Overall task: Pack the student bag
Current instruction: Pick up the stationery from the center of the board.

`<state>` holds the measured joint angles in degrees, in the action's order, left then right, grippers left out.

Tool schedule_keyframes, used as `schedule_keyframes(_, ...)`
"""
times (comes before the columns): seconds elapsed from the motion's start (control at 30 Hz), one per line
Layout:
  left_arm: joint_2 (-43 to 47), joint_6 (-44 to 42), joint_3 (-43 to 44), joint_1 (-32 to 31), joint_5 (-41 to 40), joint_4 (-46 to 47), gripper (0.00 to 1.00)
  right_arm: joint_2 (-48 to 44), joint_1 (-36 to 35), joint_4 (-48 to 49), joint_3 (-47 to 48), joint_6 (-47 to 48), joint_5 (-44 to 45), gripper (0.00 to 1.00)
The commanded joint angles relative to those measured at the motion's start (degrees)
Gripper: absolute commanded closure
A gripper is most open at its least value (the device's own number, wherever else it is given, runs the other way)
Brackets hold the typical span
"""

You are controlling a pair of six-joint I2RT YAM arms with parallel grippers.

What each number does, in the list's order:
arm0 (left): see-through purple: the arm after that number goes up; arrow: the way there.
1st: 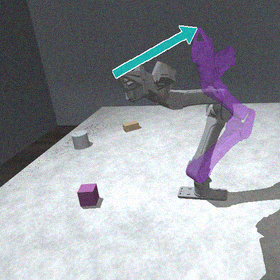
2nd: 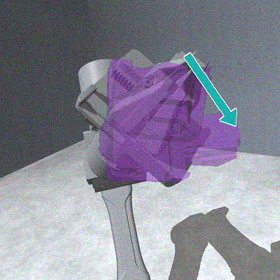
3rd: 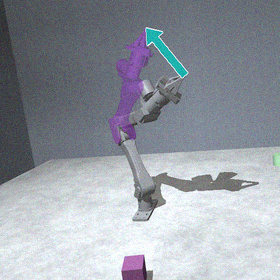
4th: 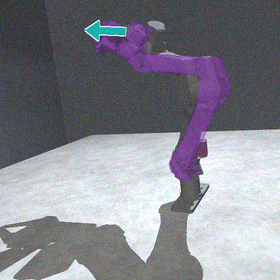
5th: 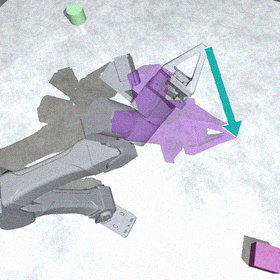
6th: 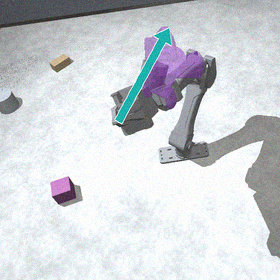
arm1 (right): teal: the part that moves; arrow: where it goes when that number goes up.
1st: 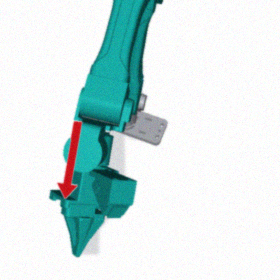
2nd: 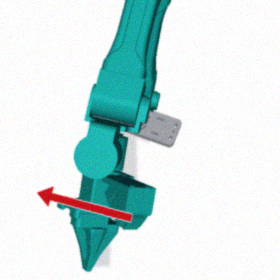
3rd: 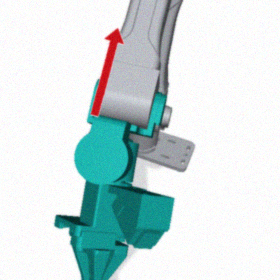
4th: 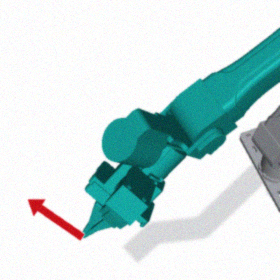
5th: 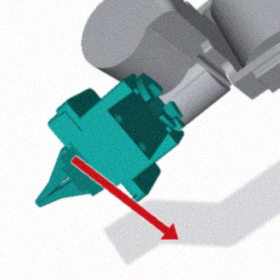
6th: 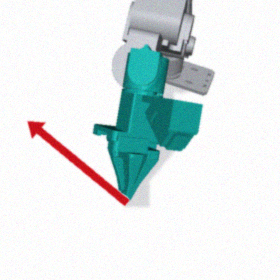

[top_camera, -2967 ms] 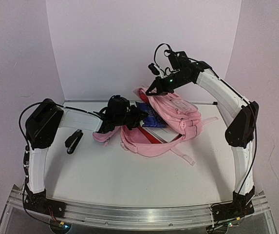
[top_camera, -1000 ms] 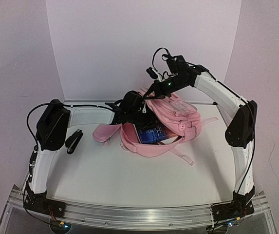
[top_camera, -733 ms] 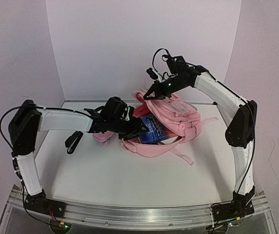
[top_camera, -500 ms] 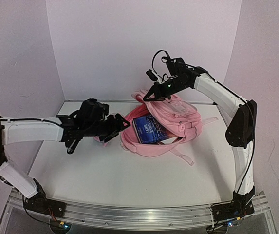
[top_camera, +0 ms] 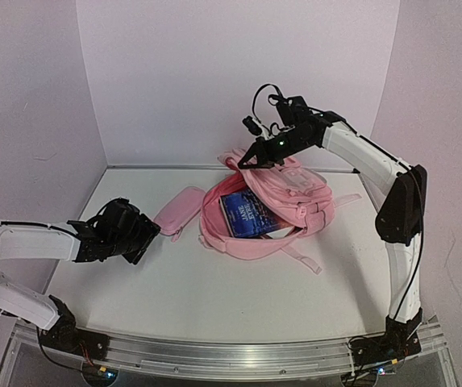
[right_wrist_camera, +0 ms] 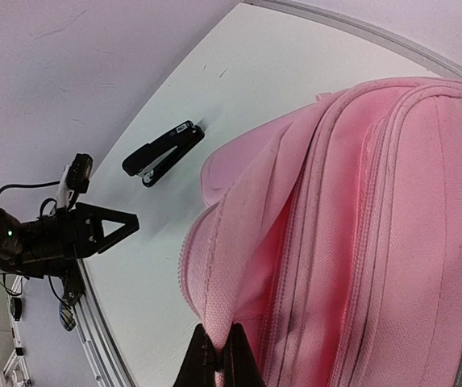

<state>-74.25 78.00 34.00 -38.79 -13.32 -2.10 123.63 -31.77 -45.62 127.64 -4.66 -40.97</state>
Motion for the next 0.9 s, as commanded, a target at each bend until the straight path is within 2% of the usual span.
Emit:
schedule_keyframes(0.0, -4.95, -2.58, 0.39, 4.04, 3.79, 10.1, 0.21, -5.89, 0.25, 2.91, -0.32, 1.01, -1.68, 1.0)
schedule_keyframes(0.2, -13.53, -6.36, 3.68, 6.14, 7.88, 15.27, 0.24, -6.21, 0.27, 3.02, -0.57, 1.06, -1.41, 1.0)
schedule_keyframes(0.37, -20.76, -4.26, 1.55, 7.8, 11.2, 28.37, 0.26, -6.33, 0.27, 2.99, -0.64, 1.06, -1.25, 1.0)
schedule_keyframes(0.63, -31.08, -1.8, 2.32, 9.77, 15.04, 37.91, 0.3, -6.37, 0.35, 2.94, -0.47, 1.51, -0.87, 1.0)
schedule_keyframes(0.77, -35.62, -1.59, 3.85, 11.09, 17.24, 40.9, 0.35, -6.21, 0.33, 2.9, -0.2, 1.49, -0.71, 1.0)
schedule_keyframes(0.87, -38.05, -1.09, 5.12, 11.5, 18.02, 42.28, 0.44, -6.21, 0.33, 2.91, -0.22, 1.42, -0.6, 1.0)
